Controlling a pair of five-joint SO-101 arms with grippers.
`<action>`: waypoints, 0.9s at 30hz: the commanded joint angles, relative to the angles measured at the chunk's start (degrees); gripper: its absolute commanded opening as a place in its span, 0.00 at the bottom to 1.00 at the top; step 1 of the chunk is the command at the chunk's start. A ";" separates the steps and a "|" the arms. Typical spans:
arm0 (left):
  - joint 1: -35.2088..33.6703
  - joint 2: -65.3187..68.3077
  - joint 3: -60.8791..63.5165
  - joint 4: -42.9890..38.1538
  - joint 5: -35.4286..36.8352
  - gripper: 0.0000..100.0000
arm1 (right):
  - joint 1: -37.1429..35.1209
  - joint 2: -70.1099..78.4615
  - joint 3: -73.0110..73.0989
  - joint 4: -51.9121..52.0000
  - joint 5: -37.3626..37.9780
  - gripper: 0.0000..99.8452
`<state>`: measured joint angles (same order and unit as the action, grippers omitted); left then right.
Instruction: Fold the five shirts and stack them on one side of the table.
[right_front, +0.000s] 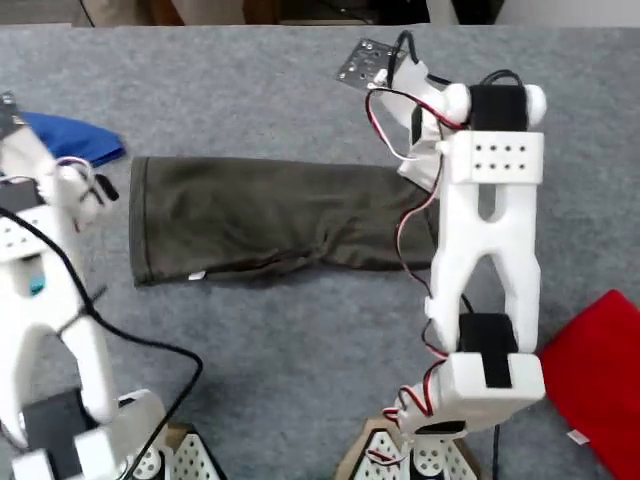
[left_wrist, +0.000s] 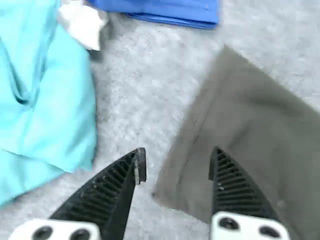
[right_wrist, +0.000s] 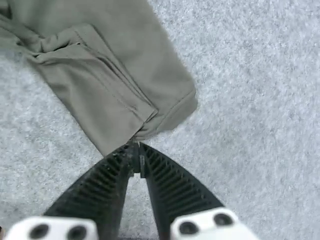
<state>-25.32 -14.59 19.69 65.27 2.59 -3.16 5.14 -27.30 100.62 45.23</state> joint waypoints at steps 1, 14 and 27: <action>-1.05 9.80 -8.79 0.97 -3.25 0.22 | 1.01 -3.56 -1.01 1.14 -0.53 0.00; 3.69 47.69 -50.29 23.12 -8.62 0.24 | 0.66 -3.65 0.31 1.41 -0.70 0.00; 4.31 66.24 -61.36 25.32 -9.41 0.21 | 0.66 -3.38 0.31 1.32 -0.70 0.00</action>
<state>-21.80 50.37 -40.18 90.42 -6.64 -3.16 4.53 -26.77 101.14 45.23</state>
